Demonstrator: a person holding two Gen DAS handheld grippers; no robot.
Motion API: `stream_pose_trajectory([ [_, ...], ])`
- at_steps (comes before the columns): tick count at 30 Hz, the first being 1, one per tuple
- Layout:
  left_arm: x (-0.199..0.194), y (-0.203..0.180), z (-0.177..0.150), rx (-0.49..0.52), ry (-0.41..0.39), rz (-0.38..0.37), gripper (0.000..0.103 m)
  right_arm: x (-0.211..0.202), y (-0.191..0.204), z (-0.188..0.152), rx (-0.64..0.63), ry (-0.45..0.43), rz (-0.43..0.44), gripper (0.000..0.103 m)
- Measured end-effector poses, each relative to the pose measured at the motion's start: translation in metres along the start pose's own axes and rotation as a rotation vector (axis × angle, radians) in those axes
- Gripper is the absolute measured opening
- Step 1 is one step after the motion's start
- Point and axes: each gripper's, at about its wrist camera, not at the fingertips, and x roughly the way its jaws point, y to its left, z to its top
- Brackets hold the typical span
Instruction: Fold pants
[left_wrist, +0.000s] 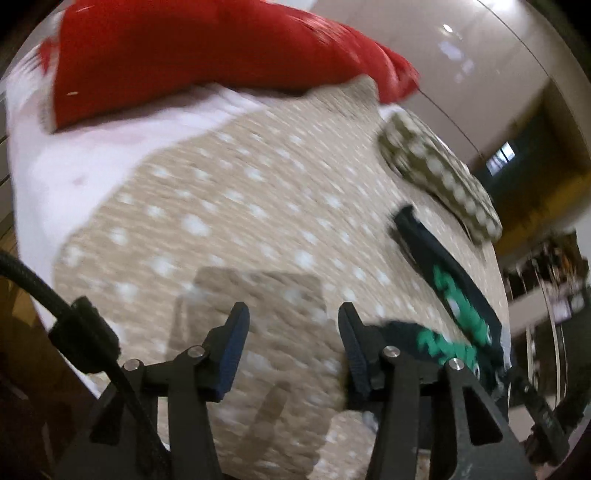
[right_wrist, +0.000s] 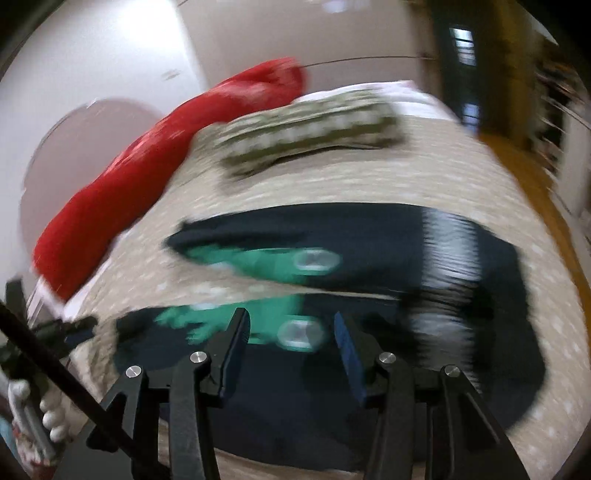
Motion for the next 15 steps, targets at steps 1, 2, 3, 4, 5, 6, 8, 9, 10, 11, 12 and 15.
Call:
stream_pose_trajectory([
  [1,-0.002,0.007,0.000,-0.007,-0.009,0.011,0.049,0.010,0.015,0.002,-0.020,0.021,0.038,0.051],
  [2,-0.002,0.013,0.002,-0.014,-0.017,0.023,0.049,0.026,0.035,0.004,-0.041,0.053,0.090,0.051],
  [3,-0.002,0.017,0.002,-0.020,-0.020,0.028,0.049,0.037,0.049,0.005,-0.055,0.071,0.121,0.050],
  [4,-0.001,0.021,0.004,-0.024,-0.020,0.031,0.050,0.049,0.064,0.007,-0.072,0.087,0.152,0.047],
  [5,0.000,0.024,0.004,-0.028,-0.018,0.032,0.050,0.062,0.080,0.008,-0.095,0.106,0.185,0.039],
  [6,0.001,0.027,0.004,-0.030,-0.013,0.026,0.050,0.077,0.098,0.009,-0.121,0.135,0.216,0.036],
  [8,0.002,0.031,0.002,-0.029,-0.009,0.014,0.050,0.104,0.122,0.008,-0.140,0.195,0.256,0.036],
  [9,0.002,0.031,0.001,-0.023,-0.010,0.011,0.050,0.122,0.133,0.006,-0.138,0.243,0.267,0.036],
  [10,0.001,0.031,-0.001,-0.015,-0.012,0.010,0.050,0.138,0.140,0.003,-0.136,0.285,0.264,0.036],
  [11,0.000,0.031,-0.001,-0.006,-0.012,0.009,0.051,0.153,0.144,0.000,-0.135,0.322,0.246,0.037],
  [12,-0.001,0.031,-0.002,0.000,-0.011,0.003,0.051,0.160,0.147,-0.001,-0.138,0.312,0.231,0.039],
  [15,-0.004,0.031,-0.002,0.015,-0.015,-0.002,0.053,0.155,0.149,0.006,-0.143,0.307,0.260,0.045],
])
